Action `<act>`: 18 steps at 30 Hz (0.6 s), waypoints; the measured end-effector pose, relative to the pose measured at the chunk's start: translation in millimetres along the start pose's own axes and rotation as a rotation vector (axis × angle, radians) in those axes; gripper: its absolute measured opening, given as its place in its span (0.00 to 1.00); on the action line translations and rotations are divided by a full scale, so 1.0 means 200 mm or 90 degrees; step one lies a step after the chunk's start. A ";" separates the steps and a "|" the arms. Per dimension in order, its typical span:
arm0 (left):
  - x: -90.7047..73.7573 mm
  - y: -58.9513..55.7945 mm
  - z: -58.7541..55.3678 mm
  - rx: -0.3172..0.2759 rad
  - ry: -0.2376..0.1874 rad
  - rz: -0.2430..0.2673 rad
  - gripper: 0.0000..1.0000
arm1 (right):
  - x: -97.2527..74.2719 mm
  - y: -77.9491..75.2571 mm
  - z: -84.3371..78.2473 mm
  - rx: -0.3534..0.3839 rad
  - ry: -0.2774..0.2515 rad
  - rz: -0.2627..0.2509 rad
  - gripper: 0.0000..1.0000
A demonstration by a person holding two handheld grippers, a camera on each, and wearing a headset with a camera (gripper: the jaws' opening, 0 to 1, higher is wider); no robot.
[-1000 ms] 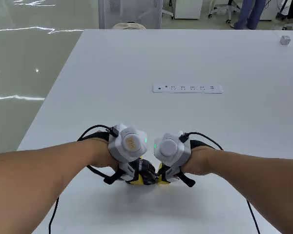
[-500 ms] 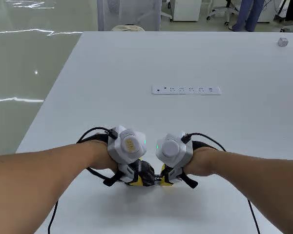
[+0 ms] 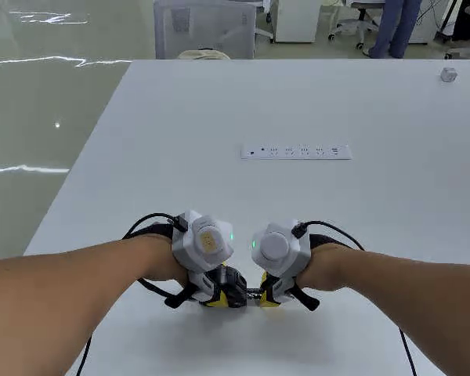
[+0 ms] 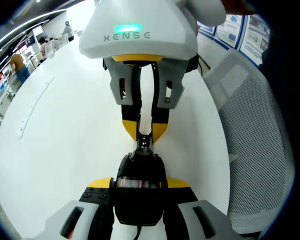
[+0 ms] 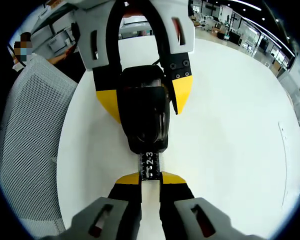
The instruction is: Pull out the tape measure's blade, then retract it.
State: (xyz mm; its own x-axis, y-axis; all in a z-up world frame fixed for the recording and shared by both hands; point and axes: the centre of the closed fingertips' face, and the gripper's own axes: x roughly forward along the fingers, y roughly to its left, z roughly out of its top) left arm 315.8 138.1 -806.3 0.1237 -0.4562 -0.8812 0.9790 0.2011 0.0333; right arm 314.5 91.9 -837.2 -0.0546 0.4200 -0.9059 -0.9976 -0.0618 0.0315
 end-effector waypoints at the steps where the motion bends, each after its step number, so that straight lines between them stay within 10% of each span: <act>1: 0.00 0.00 0.00 0.001 0.002 0.000 0.34 | 0.00 0.00 0.00 0.001 0.001 -0.001 0.11; 18: 0.00 0.00 0.00 -0.001 0.003 0.002 0.34 | -0.03 0.00 -0.06 0.005 0.008 -0.001 0.11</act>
State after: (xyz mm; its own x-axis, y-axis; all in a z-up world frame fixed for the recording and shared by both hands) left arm 316.0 137.0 -806.4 0.1261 -0.4510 -0.8836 0.9783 0.2039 0.0355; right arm 315.6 79.5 -837.0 -0.0526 0.4091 -0.9110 -0.9980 -0.0542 0.0332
